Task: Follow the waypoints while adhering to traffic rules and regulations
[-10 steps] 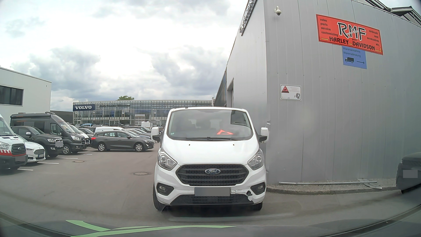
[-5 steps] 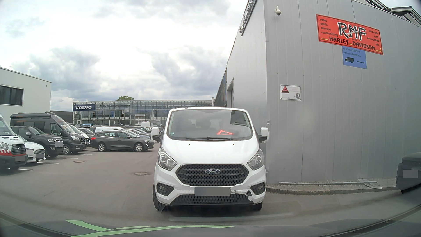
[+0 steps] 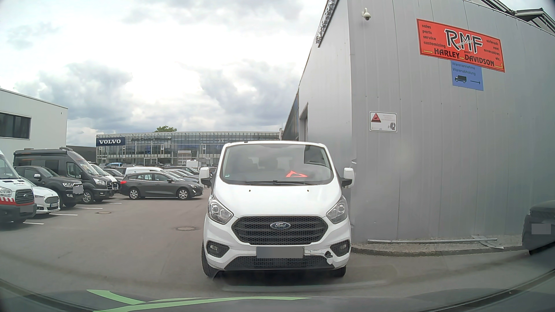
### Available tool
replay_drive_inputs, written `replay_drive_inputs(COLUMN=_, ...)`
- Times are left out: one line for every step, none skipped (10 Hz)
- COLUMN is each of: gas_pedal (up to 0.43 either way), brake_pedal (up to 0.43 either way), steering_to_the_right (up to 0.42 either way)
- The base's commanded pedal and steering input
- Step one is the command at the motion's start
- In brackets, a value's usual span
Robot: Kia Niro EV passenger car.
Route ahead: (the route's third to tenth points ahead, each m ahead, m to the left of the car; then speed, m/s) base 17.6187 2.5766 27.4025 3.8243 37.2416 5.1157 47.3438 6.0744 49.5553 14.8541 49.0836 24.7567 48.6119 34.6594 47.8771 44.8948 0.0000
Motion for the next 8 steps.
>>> replay_drive_inputs(gas_pedal=0.0, brake_pedal=0.427, steering_to_the_right=-0.462)
replay_drive_inputs(gas_pedal=0.0, brake_pedal=0.433, steering_to_the_right=-0.463)
replay_drive_inputs(gas_pedal=0.0, brake_pedal=0.427, steering_to_the_right=-0.463)
replay_drive_inputs(gas_pedal=0.0, brake_pedal=0.433, steering_to_the_right=-0.462)
replay_drive_inputs(gas_pedal=0.0, brake_pedal=0.427, steering_to_the_right=-0.462)
replay_drive_inputs(gas_pedal=0.0, brake_pedal=0.427, steering_to_the_right=-0.462)
replay_drive_inputs(gas_pedal=0.0, brake_pedal=0.427, steering_to_the_right=-0.462)
replay_drive_inputs(gas_pedal=0.0, brake_pedal=0.427, steering_to_the_right=-0.463)
